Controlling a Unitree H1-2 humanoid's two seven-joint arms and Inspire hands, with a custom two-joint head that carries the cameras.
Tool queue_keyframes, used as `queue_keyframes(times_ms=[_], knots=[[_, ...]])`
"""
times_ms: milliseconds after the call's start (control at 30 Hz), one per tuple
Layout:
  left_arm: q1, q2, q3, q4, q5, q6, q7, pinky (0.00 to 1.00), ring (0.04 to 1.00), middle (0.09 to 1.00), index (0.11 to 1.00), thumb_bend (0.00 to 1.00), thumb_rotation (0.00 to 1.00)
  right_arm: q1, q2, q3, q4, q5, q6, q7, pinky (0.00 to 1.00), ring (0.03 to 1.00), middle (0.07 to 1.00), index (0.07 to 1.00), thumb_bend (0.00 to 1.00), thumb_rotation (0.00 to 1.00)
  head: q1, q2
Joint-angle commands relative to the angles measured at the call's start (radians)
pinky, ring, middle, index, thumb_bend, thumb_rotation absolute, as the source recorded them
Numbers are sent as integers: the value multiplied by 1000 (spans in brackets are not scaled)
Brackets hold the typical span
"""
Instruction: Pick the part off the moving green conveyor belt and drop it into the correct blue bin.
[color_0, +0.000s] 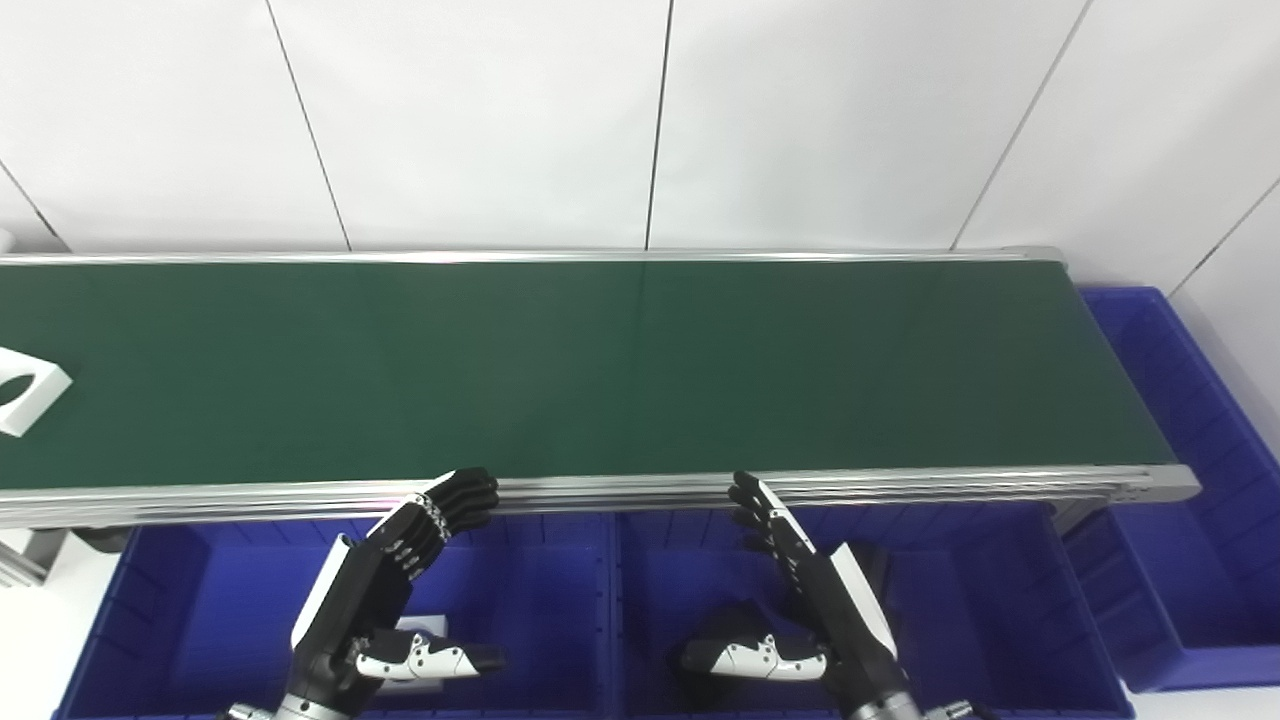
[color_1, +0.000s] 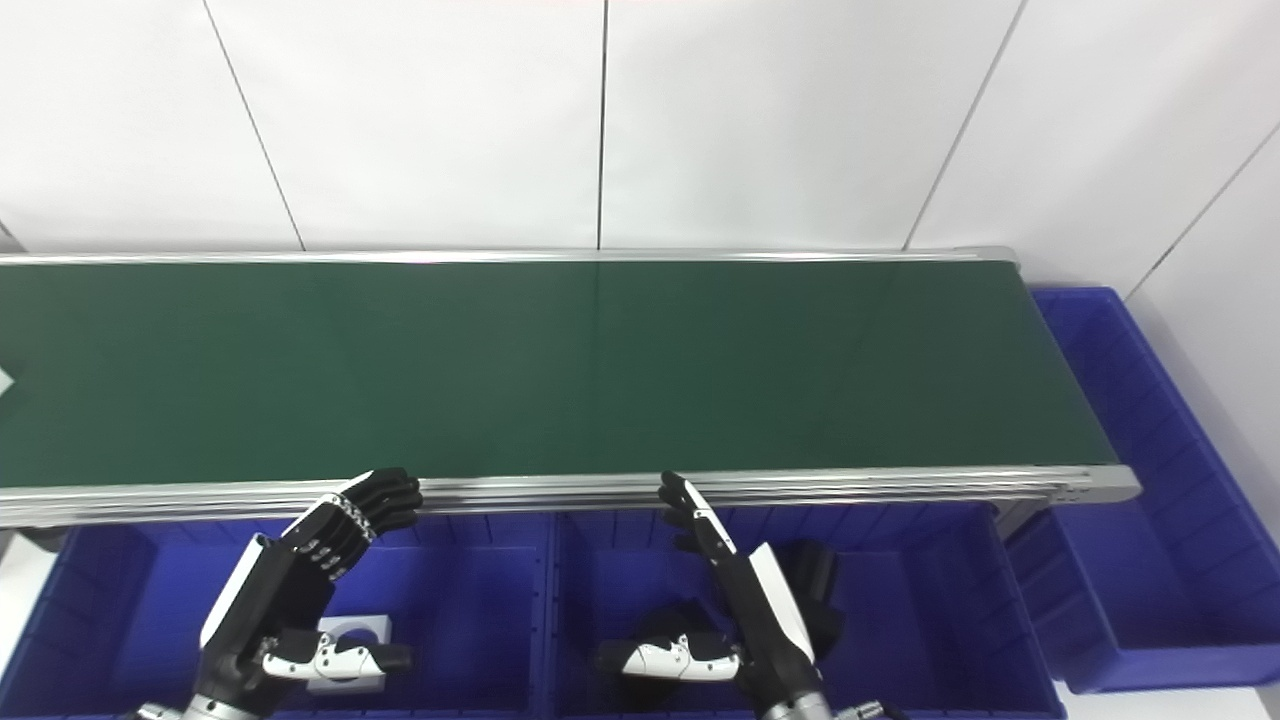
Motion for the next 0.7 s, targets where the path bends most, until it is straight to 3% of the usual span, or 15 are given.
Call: queue_keyframes(times_ms=[0,67,100,133,233,333,367,667], knots=[[-10,2,-1,-16,-5,-40,-4,801,808,823,818,867,61,-8,3,-3,-29,9,-56,-7,830,891,925,960,983,373,2,-2],[-9,2,-1,-16,-8,-40,-5,803,809,823,818,866,58,-7,3,-4,-29,10,-57,-7,831,890,924,959,982,374,2,-2],[-6,-2,-4,-18,-4,-40,-5,803,809,823,818,866,57,-5,-2,-5,-25,14,-69,-6,831,890,924,959,982,374,76,-13],[-4,-4,-6,-20,-1,-40,-4,806,815,828,822,861,60,-4,-6,-7,-23,18,-77,-5,833,893,926,962,976,357,76,-13],[0,-18,-10,-19,23,-39,2,786,808,818,810,870,72,0,-20,-15,-18,32,-91,-3,842,897,925,967,972,342,169,-42],[5,-31,-9,-20,50,-40,16,766,794,806,797,886,84,0,-26,-21,-10,43,-103,-2,844,897,923,969,971,332,195,-53],[5,-36,-10,-17,51,-40,16,764,792,804,795,888,85,-1,-30,-24,0,51,-121,-2,844,896,923,969,971,332,252,-76],[7,-51,-13,-5,104,-40,36,717,758,778,768,928,83,-2,-41,-42,32,46,-172,-8,823,880,920,976,958,312,303,-120]])
